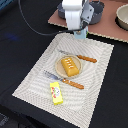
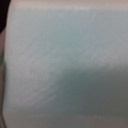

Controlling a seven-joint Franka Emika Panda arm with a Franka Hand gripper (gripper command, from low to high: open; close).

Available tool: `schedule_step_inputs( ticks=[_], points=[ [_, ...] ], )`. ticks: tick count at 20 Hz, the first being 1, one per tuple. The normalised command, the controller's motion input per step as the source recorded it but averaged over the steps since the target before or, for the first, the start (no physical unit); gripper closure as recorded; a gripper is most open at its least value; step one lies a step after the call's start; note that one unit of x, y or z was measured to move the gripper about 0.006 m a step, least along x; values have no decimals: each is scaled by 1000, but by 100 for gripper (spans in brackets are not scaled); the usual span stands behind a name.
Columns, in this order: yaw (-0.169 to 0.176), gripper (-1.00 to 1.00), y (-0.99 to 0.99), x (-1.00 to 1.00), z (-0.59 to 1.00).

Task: Place the bread, butter, and milk from the table onto the serving area.

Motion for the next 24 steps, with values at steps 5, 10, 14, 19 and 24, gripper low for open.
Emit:
schedule_step_inputs(
  ticks=[5, 10, 14, 19, 24],
  points=[
    [0, 100, 233, 418, -115],
    [0, 100, 114, 383, -106],
    [0, 100, 8, 402, -93],
    [0, -100, 1, 396, -5],
    [0, -100, 19, 430, 39]
  ],
)
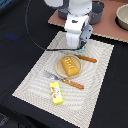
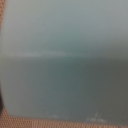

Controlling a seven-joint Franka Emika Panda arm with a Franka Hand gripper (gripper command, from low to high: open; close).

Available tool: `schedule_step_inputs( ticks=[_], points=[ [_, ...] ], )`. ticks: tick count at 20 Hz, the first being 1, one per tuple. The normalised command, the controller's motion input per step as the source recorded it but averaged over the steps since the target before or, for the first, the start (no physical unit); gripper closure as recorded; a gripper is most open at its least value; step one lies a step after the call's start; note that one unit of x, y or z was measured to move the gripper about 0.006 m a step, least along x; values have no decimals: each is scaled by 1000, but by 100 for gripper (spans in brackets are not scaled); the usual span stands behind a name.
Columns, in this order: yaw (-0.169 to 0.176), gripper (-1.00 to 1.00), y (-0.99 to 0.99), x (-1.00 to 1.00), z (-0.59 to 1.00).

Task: Place the bread, butter, and milk from the table onto the serving area.

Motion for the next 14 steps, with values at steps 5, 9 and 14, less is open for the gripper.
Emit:
schedule_step_inputs(
  ticks=[5, 9, 14],
  points=[
    [-9, -100, 137, 341, 714],
    [-40, -100, 229, 236, 1000],
    [-4, -100, 279, 102, 1000]
  ],
)
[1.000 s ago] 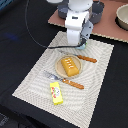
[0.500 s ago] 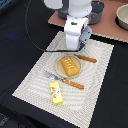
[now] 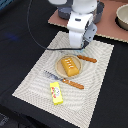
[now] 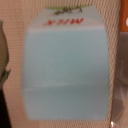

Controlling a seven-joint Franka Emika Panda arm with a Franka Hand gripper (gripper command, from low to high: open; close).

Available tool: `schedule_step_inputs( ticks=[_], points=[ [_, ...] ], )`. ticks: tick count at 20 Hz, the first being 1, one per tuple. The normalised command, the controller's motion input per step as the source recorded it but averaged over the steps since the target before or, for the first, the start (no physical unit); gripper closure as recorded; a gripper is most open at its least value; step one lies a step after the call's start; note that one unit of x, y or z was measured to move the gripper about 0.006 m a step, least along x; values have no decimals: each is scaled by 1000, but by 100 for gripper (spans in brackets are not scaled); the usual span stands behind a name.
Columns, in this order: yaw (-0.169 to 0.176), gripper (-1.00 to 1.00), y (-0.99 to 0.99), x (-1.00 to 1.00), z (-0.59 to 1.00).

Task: Place the bread, butter, and milk from the table onto the serving area.

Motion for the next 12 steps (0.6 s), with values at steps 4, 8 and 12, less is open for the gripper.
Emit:
schedule_step_inputs(
  ticks=[4, 8, 12],
  points=[
    [0, -100, 225, 60, 1000],
    [-5, -100, 70, 167, 1000],
    [0, -100, 124, 85, 814]
  ],
)
